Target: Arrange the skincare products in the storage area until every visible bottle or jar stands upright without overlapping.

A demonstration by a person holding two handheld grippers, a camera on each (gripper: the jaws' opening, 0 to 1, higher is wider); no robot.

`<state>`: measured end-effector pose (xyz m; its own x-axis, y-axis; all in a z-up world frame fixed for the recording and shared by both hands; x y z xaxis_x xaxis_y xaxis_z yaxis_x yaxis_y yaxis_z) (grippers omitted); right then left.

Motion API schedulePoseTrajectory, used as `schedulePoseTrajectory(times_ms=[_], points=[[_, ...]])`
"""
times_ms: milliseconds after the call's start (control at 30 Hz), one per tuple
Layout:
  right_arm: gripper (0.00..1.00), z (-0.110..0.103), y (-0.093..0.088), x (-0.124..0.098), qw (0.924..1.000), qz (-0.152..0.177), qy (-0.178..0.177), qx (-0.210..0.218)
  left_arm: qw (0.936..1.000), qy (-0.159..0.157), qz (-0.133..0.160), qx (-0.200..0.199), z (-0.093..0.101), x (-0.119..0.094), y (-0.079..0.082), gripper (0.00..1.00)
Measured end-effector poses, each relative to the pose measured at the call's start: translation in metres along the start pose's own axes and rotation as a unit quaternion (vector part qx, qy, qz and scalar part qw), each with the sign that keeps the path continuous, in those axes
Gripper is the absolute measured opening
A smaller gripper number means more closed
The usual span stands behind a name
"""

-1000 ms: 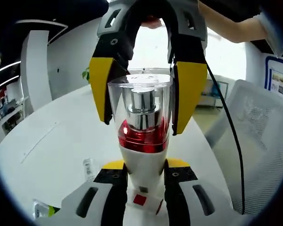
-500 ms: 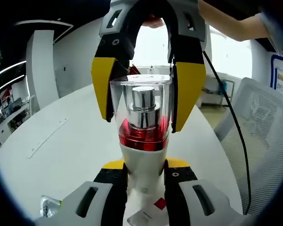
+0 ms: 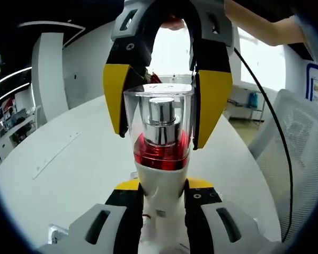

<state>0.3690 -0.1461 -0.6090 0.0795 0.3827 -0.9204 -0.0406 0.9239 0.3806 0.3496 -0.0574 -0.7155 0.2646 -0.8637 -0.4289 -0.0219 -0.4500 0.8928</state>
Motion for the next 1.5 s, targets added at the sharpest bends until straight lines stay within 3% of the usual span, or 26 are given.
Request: schedulePoseTrajectory(times_ms=[533,1133,1233,1500], points=[[0.29,0.019,-0.01,-0.004,0.9998,-0.009,0.012,-0.014,0.9999,0.007,0.004,-0.009,-0.011,0.016,0.004,0.27],[0.3,0.016,-0.009,-0.003,0.9989,-0.023,0.023,-0.033,0.9998,0.009,0.018,0.001,-0.009,0.016,0.004,0.28],[0.3,0.016,-0.009,-0.003,0.999,-0.022,0.021,-0.034,0.9993,0.013,0.035,-0.002,-0.013,0.012,0.007,0.3],[0.34,0.016,-0.008,-0.006,0.9993,-0.014,0.019,-0.028,0.9996,0.009,0.022,0.012,-0.01,0.009,0.005,0.34]])
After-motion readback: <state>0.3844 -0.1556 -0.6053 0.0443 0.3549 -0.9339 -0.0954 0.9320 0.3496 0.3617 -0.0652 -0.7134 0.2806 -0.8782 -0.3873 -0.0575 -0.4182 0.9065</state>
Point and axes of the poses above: the point that each gripper's makers call its tool centre point, and the gripper's own axes: x roughly forward along the fingers, z roughly to its right, y roughly out of its top, the point moved 10 cm from there along -x, roughly backward along the fingers, and after that the axes turned 7 degrees about x, right-handed, at the moved point
